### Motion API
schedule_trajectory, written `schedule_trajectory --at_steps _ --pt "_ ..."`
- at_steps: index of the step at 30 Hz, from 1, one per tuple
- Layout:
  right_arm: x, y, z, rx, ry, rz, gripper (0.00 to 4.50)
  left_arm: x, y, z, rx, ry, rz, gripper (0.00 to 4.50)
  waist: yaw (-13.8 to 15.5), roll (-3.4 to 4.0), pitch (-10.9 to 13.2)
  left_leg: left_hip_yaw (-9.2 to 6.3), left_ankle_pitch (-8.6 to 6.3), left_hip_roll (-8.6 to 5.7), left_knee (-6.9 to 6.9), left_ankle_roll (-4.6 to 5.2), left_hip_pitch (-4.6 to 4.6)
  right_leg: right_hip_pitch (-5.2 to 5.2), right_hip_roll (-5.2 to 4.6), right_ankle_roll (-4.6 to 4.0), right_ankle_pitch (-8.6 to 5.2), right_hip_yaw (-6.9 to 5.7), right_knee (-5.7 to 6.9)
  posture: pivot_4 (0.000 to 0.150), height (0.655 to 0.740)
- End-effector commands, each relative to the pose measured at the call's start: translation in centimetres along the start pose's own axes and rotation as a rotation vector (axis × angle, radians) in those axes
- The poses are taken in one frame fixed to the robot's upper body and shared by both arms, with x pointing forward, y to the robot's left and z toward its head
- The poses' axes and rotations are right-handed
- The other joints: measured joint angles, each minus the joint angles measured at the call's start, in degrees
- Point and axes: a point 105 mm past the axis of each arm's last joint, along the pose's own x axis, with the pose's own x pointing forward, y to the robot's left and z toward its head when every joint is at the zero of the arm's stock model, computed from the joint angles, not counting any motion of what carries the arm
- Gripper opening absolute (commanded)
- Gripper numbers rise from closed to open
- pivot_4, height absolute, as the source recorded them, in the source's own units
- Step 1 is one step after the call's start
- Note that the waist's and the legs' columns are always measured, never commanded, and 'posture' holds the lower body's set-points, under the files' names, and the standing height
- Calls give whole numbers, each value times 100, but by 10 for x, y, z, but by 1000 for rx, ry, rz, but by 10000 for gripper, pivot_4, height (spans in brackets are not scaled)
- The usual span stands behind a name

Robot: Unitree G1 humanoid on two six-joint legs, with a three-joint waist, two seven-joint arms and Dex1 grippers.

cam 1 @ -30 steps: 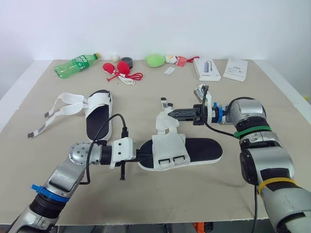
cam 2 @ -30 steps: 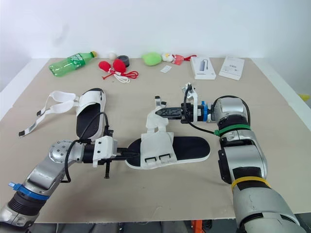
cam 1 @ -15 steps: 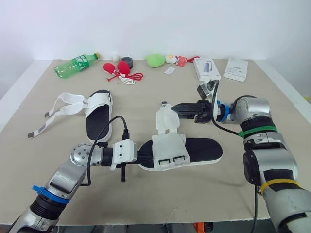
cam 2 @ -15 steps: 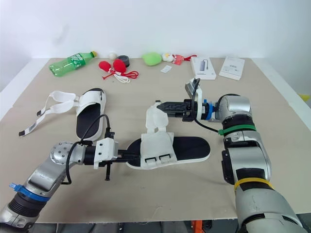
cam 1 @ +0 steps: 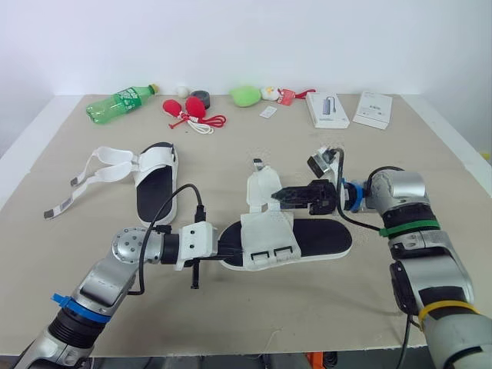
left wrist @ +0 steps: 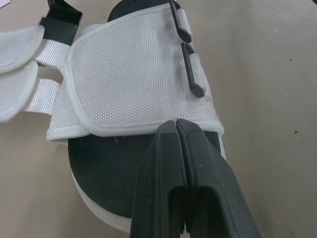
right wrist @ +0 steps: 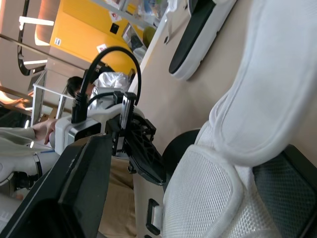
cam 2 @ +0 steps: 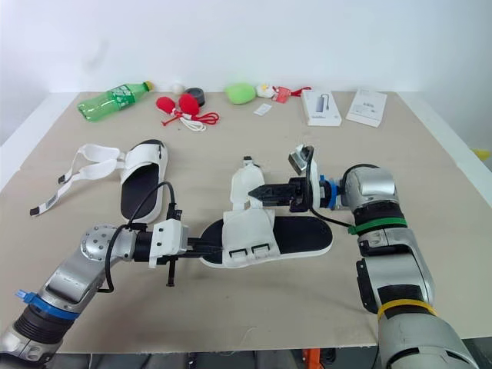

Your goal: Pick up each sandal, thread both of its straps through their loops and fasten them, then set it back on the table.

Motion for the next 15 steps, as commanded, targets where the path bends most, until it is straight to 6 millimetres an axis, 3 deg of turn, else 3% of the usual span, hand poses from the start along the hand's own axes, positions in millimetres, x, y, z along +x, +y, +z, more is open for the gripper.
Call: schedule_trajectory --at_steps 1,15 --pt "-2 14 8 -38 -7 37 45000 2 0 8 30 -23 -4 561 0 0 0 0 0 0 0 0 0 0 0 0 0 0 0 1500 7400" --pt "-9 28 17 4 -29 96 45000 4 -2 7 29 -27 -11 561 -2 0 0 0 0 0 0 0 0 -1 0 -2 -3 0 0 1500 7400"
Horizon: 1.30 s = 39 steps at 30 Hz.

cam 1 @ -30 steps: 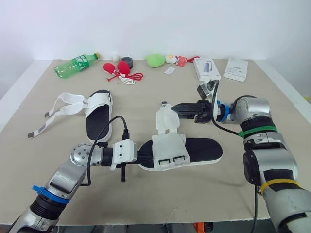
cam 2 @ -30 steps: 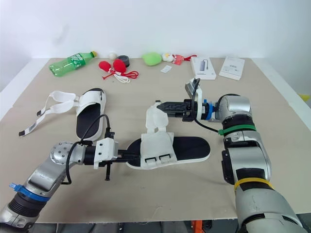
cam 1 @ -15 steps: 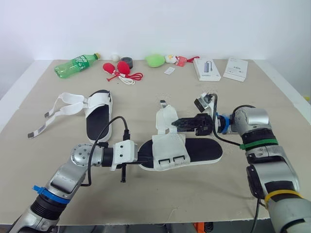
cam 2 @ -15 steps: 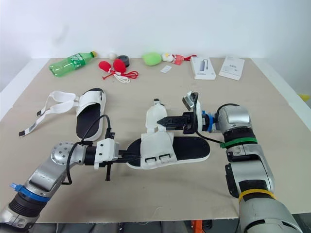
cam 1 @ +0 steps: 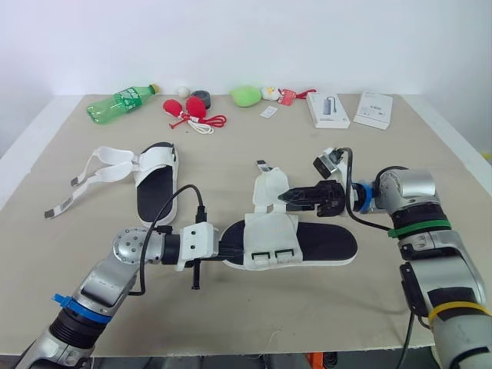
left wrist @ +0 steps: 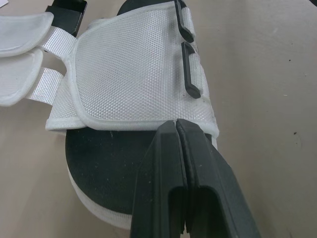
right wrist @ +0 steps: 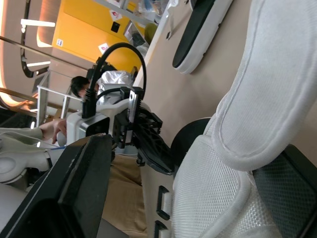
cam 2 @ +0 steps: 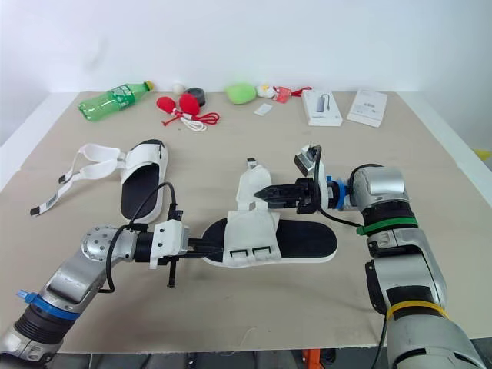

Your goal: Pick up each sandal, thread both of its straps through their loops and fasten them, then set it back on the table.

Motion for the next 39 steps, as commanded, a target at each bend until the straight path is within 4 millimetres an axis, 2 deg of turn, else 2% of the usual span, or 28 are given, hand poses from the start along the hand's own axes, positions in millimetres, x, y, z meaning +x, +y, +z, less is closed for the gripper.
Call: schedule_trajectory --at_steps 1,8,13,21,30,39 --pt "2 20 15 -30 -36 85 45000 2 -1 7 29 -24 -7 561 0 0 0 0 0 0 0 0 0 0 0 0 0 0 0 1500 7400" --pt "10 20 23 -2 -81 101 45000 3 -2 8 29 -25 -9 561 2 0 0 0 0 0 0 0 0 0 0 1 1 -1 0 1500 7400" --pt "13 3 21 -134 -54 -2 45000 3 -2 8 27 -25 -9 561 1 0 0 0 0 0 0 0 0 0 0 1 1 -1 0 1500 7400" --pt "10 -11 42 -229 -119 -108 45000 3 -3 8 28 -24 -13 561 -12 1 1 1 0 0 0 0 0 -2 0 0 2 1 0 1500 7400" --pt "24 -15 57 -215 -163 -121 45000 4 -5 8 29 -27 -17 561 -13 1 1 1 0 1 -1 0 0 -2 1 0 1 -1 1 1500 7400" --pt "37 -16 63 -205 -175 -112 45000 4 -7 9 28 -23 -14 561 -19 2 1 1 0 1 -2 0 0 -2 2 0 1 -1 1 1500 7400"
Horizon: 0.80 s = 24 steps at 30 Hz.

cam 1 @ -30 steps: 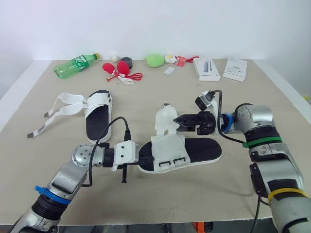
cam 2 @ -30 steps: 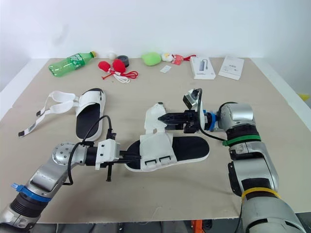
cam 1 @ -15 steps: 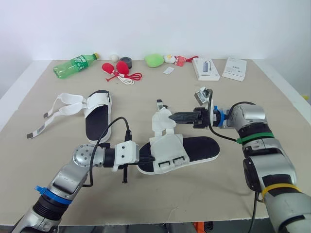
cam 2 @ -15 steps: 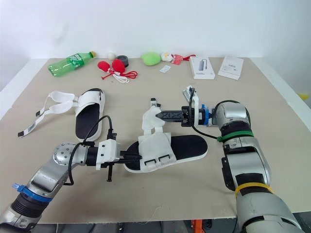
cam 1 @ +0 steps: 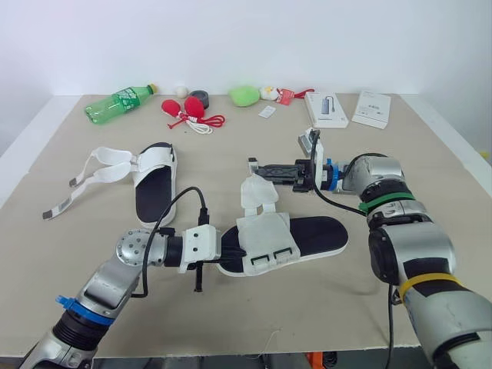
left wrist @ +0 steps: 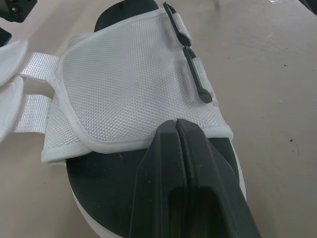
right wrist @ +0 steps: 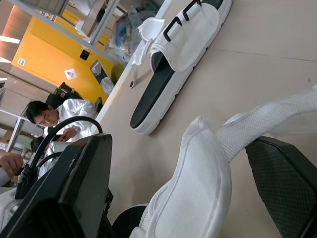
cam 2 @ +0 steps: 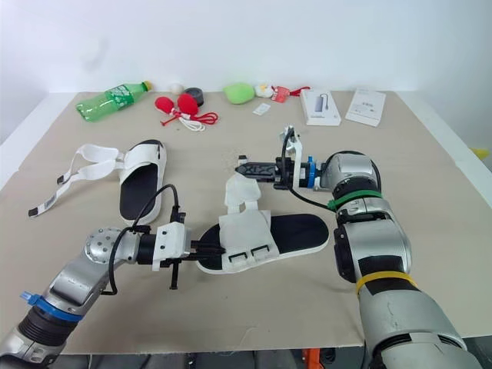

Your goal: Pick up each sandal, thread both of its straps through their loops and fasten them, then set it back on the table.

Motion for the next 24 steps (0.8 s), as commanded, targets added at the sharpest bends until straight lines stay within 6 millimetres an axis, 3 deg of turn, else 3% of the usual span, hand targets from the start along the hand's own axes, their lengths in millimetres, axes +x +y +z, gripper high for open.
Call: schedule_trajectory --at_steps 1,16,20,21,23,24 --pt "4 11 16 -48 -36 29 45000 0 -3 9 35 -14 -6 561 -1 0 0 0 0 0 0 0 0 0 0 0 0 0 0 1500 7400" --pt "16 11 16 -41 -30 26 45000 2 -6 8 32 -15 4 561 -2 1 1 -1 0 2 0 0 0 0 3 -1 1 0 0 1500 7400" --pt "15 11 21 -56 -66 26 36918 2 -5 8 32 -14 6 0 -2 1 1 0 0 2 0 0 0 -1 3 -1 1 0 0 1500 7400" --pt "14 11 21 -64 -70 26 29588 2 -5 8 32 -13 7 0 -2 1 1 -1 0 2 0 0 0 0 3 -1 1 1 1 1500 7400" --pt "12 12 23 -80 -71 32 20477 1 -5 7 32 -12 7 0 -3 1 1 0 0 2 0 0 0 0 3 -1 1 1 1 1500 7400" --pt "12 13 23 -93 -69 36 18535 1 -5 7 33 -12 7 0 -3 1 1 0 0 2 0 0 0 0 3 -1 1 1 0 1500 7400"
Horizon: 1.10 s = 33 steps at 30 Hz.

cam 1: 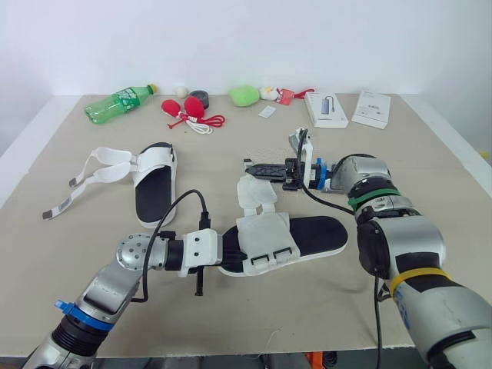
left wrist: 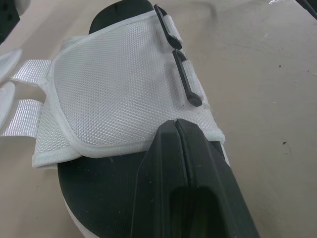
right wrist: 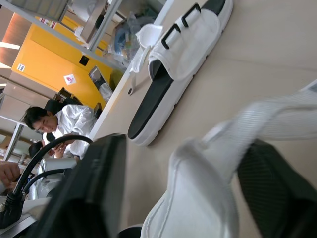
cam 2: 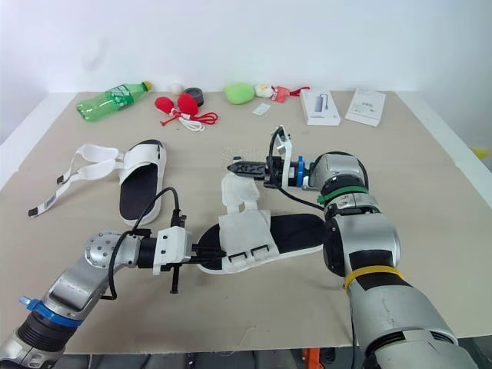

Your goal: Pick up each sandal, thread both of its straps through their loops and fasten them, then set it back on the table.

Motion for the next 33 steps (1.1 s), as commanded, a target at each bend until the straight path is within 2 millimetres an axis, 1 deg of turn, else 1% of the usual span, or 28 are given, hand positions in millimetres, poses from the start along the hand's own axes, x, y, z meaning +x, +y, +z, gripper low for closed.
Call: schedule_trajectory --at_steps 1,2,3,5,10,14,17,20,22,24,29,33 --pt "-2 14 20 -84 -35 39 13524 0 0 6 22 -13 2 0 0 0 0 0 0 0 0 0 0 0 0 0 0 0 0 1500 7400" --pt "-3 14 21 -94 -38 42 9333 0 0 5 23 -13 1 0 0 0 0 0 0 0 0 0 0 0 0 0 0 0 0 1500 7400" --pt "-3 14 22 -107 -40 42 8185 0 0 5 24 -13 0 0 0 0 0 0 0 0 0 0 0 0 0 0 0 0 0 1500 7400" --pt "-4 14 23 -149 -37 43 560 0 0 5 25 -13 -3 0 0 0 0 0 0 0 0 0 0 0 0 0 0 0 0 1500 7400" --pt "-5 16 21 -349 -4 70 105 0 0 6 26 -13 -8 0 -2 1 1 0 0 0 0 0 0 0 0 0 0 0 0 1500 7400" --pt "-4 18 27 -520 -59 79 105 1 0 6 24 -15 -14 0 -1 1 1 0 0 0 0 0 0 0 0 1 0 0 0 1500 7400" --pt "-5 22 23 -644 -50 112 105 2 0 6 24 -17 -16 0 -1 3 2 0 0 0 0 0 0 0 0 2 0 0 0 1500 7400" --pt "-6 34 27 -809 -111 170 105 2 1 6 26 -17 -13 0 -1 3 2 0 0 0 0 0 0 0 1 2 1 0 0 1500 7400" --pt "-10 46 25 -980 -133 229 105 2 3 5 22 -16 0 0 -1 3 2 0 0 0 -1 0 0 1 1 3 0 0 0 1500 7400" --pt "-14 51 14 -1149 -89 269 105 1 5 4 15 -17 16 0 0 4 3 0 0 0 -1 0 0 1 1 3 0 0 0 1500 7400" --pt "-22 54 -35 -1609 101 376 105 1 9 4 3 -21 34 0 7 6 4 0 0 2 -1 0 5 7 1 5 0 0 0 1500 7400" --pt "-24 50 -50 -1716 175 410 105 2 10 4 1 -26 34 0 31 6 4 0 0 1 -1 -1 9 16 -1 6 -4 0 -2 1500 7400"
